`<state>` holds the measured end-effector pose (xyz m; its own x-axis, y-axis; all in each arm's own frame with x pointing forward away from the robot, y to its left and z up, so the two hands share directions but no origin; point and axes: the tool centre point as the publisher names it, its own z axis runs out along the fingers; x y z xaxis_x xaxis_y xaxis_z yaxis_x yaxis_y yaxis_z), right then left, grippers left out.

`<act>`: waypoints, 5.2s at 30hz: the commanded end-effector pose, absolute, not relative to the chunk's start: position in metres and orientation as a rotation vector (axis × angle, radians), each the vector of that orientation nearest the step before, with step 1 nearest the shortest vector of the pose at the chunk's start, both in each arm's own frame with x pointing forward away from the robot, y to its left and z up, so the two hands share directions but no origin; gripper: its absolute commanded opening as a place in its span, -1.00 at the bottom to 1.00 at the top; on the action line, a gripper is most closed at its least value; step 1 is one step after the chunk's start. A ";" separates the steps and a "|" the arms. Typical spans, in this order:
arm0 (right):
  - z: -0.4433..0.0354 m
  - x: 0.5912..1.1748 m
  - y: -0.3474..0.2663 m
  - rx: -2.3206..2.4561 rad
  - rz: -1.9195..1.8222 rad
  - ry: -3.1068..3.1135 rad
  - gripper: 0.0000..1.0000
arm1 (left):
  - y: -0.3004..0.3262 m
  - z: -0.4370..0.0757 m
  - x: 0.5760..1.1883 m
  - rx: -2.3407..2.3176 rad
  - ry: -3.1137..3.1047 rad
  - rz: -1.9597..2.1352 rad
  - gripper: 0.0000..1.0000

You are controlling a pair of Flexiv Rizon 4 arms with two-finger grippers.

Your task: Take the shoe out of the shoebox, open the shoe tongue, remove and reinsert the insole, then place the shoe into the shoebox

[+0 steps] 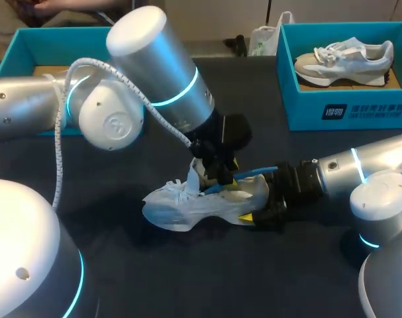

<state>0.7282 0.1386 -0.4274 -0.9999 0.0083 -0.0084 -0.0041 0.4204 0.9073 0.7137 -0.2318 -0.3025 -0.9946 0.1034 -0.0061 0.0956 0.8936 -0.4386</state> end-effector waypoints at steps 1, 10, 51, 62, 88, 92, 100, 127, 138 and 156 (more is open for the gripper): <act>-0.433 0.731 0.143 0.005 1.676 2.645 -1.00 | -0.231 -0.304 0.708 -0.165 -3.081 0.737 -0.05; -0.433 0.731 0.143 0.005 1.676 2.645 -1.00 | -0.244 -0.310 0.716 -0.198 -3.128 0.747 -0.07; -0.433 0.731 0.143 0.005 1.676 2.645 -1.00 | -0.264 -0.254 0.710 0.026 -2.953 0.898 -1.00; -0.433 0.731 0.143 0.005 1.676 2.645 -1.00 | -0.266 -0.185 0.699 -0.012 -2.757 0.949 -1.00; -0.433 0.731 0.143 0.005 1.676 2.645 -1.00 | -0.283 -0.052 0.707 0.250 -2.244 1.430 -1.00; -0.433 0.731 0.143 0.005 1.676 2.645 -1.00 | -0.276 -0.037 0.708 0.274 -2.141 1.477 -1.00; -0.433 0.731 0.143 0.005 1.676 2.645 -1.00 | -0.270 -0.027 0.706 0.219 -2.113 1.490 -1.00; -0.433 0.731 0.143 0.005 1.676 2.645 -1.00 | -0.263 0.029 0.670 0.388 -1.974 1.285 -1.00; -0.433 0.731 0.143 0.005 1.676 2.645 -1.00 | -0.251 0.039 0.647 0.537 -1.948 1.245 -1.00; -0.433 0.731 0.143 0.005 1.676 2.645 -1.00 | -0.246 0.049 0.613 0.577 -1.833 1.271 -1.00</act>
<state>0.7282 0.1386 -0.4274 -0.9999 0.0083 -0.0084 -0.0041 0.4204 0.9073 0.6183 -0.2499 0.0519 -0.5645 0.0812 0.8214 -0.7318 0.4112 -0.5435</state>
